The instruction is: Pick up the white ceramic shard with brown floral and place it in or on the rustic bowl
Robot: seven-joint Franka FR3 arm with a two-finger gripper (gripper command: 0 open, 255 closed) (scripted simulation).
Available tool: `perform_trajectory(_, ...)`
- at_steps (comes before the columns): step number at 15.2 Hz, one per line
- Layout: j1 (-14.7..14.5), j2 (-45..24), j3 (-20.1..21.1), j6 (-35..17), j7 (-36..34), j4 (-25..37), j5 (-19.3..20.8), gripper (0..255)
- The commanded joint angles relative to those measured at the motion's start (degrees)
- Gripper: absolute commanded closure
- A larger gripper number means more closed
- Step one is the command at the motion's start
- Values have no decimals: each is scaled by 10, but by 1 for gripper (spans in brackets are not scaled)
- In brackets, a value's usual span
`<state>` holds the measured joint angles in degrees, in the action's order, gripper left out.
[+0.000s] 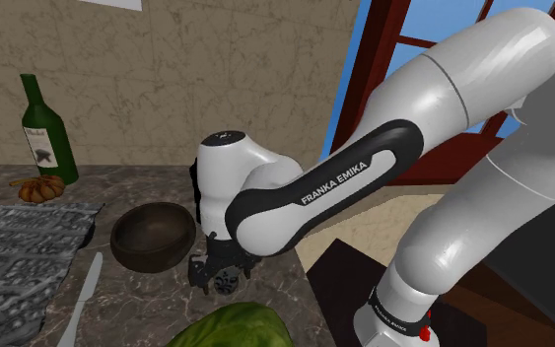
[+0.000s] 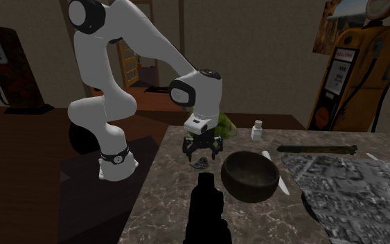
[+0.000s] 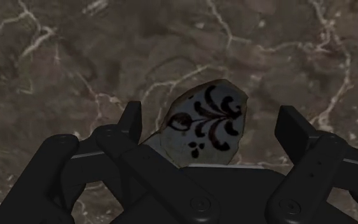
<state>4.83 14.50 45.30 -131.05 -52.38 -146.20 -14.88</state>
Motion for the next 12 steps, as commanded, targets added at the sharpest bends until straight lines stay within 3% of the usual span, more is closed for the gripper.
perform_trajectory(1,0,-1,1,-2,-1,-1,1,0)
perform_trajectory(5,0,-1,1,-2,-1,-1,1,0)
perform_trajectory(6,0,-1,1,-2,-1,-1,1,255)
perform_trajectory(12,1,-2,1,-2,-1,1,1,255)
